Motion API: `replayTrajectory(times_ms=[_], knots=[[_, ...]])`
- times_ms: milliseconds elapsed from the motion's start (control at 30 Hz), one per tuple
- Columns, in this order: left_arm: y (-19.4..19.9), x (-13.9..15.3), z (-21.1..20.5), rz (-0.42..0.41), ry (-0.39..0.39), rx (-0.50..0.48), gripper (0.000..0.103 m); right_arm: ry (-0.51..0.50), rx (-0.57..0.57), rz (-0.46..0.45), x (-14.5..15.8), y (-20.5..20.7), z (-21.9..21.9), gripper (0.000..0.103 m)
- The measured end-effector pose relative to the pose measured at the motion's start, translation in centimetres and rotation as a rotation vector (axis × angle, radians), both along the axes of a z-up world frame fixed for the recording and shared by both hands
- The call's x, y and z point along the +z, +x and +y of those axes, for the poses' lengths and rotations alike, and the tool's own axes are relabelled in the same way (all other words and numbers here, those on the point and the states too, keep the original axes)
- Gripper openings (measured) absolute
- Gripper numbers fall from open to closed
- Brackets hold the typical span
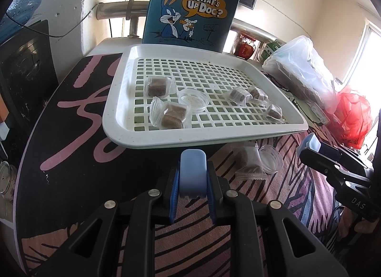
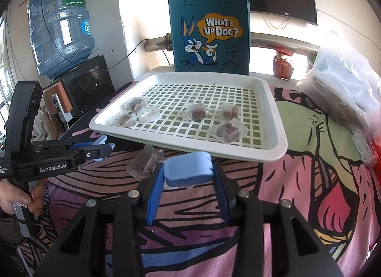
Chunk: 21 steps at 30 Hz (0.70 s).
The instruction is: Organize objects
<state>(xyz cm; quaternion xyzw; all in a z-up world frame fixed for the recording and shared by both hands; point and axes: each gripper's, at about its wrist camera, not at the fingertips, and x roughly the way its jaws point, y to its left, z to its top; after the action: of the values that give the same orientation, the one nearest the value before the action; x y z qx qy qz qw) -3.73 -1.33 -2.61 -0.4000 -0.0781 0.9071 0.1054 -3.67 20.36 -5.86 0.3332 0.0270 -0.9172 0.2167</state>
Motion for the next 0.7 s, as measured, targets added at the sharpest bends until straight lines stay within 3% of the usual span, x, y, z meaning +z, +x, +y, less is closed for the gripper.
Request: replayTrajectory(times_ms=[700], knots=[[-0.06,0.12,0.06,0.004,-0.006,0.000,0.019,-0.003,-0.002,0.003,0.15,0.19,-0.22,0.039]])
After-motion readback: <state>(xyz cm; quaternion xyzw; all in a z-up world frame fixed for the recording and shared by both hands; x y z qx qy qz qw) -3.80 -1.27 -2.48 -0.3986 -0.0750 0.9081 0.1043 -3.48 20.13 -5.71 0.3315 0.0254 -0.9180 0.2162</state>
